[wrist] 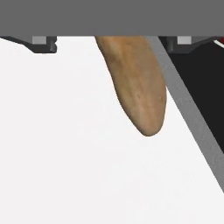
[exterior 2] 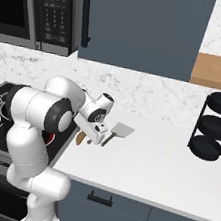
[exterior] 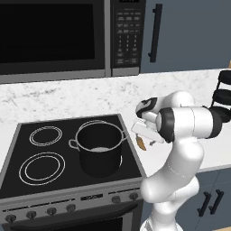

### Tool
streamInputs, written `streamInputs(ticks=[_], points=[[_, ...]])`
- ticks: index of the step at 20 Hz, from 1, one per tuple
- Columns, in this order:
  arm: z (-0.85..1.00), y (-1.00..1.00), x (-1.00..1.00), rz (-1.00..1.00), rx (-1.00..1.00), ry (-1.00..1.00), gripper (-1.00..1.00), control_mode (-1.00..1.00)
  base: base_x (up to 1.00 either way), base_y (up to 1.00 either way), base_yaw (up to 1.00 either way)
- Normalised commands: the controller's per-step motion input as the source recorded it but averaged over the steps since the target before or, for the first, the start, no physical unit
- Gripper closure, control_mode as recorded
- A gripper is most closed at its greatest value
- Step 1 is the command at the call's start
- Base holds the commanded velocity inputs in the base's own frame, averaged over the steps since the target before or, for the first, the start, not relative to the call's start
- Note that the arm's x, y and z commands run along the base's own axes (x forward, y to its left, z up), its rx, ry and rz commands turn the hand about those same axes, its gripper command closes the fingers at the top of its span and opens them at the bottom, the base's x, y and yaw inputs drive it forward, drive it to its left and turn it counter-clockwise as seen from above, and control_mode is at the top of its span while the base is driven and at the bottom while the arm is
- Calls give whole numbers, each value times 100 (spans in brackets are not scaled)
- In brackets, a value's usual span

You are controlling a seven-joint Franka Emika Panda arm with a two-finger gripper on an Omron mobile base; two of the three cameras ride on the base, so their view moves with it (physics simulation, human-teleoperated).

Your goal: Put the sweet potato and onion in the pot. Retrieve the spatula and lightly stir the vegetables in the pot.

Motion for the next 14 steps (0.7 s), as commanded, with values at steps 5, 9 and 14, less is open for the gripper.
streamInputs(ticks=[5, 9, 14], points=[[-9, 28, 0, 0, 0, -2, -100, -100, 0, 0, 0], [-16, 5, 0, 0, 0, 0, -100, -100, 0, 0, 0], [-33, 0, 0, 0, 0, 0, 100, -100, 0, 0, 0]])
